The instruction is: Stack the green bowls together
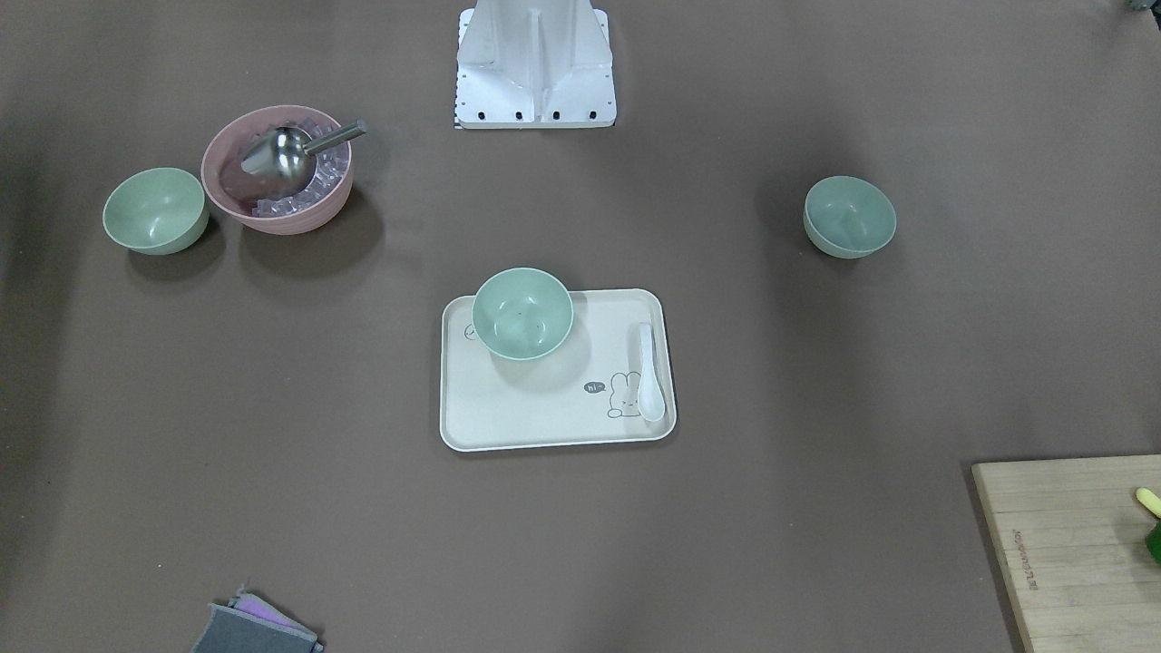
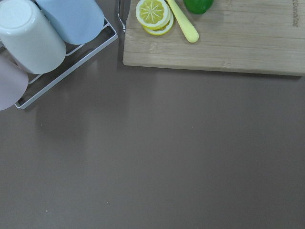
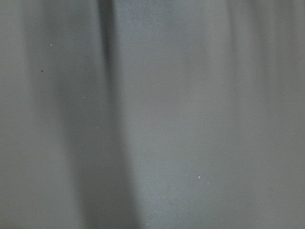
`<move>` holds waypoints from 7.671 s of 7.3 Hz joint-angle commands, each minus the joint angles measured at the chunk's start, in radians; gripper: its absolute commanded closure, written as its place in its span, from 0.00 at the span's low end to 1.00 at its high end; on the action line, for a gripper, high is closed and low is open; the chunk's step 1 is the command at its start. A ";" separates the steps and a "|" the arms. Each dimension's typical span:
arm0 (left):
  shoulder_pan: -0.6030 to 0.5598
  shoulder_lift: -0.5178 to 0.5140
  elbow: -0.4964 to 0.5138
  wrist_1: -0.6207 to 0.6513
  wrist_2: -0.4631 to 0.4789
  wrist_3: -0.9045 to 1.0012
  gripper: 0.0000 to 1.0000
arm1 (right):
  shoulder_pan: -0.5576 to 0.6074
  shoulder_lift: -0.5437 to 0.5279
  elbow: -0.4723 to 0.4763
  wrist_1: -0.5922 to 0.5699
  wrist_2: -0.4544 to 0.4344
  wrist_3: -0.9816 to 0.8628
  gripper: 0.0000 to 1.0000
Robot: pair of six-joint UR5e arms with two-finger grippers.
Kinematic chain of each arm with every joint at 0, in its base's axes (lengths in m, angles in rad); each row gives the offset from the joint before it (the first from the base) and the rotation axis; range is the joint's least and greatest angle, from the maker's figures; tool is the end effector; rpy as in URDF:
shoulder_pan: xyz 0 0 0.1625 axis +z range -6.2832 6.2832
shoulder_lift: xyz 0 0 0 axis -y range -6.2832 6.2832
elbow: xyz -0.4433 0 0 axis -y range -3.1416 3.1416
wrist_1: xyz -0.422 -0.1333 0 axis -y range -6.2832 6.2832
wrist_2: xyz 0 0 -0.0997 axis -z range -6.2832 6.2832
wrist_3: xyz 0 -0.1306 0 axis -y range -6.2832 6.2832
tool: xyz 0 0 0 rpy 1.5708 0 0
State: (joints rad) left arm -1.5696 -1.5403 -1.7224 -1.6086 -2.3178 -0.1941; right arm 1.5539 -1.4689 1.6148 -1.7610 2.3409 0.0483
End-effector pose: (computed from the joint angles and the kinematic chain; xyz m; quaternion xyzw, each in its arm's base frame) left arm -0.0439 -0.5191 0.6335 0.0381 0.3692 -0.0606 0.9266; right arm 0.0329 -0.5587 0.6402 -0.0328 -0.3746 0.0229 0.9263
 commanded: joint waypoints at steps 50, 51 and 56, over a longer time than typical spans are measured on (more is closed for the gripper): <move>0.615 0.094 -0.062 -0.700 -0.160 -0.627 1.00 | -0.038 0.042 0.008 0.012 0.011 0.110 0.00; 0.559 0.051 -0.081 -0.615 -0.210 -0.627 1.00 | -0.076 0.039 0.010 0.056 0.009 0.120 0.00; 0.549 -0.334 -0.100 -0.221 -0.198 -0.838 1.00 | -0.222 -0.214 0.311 0.141 0.012 0.236 0.00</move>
State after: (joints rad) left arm -1.0252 -1.8281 -1.8235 -1.8541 -2.5164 -0.9812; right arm 1.3871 -1.6296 1.8510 -1.6258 2.3528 0.2134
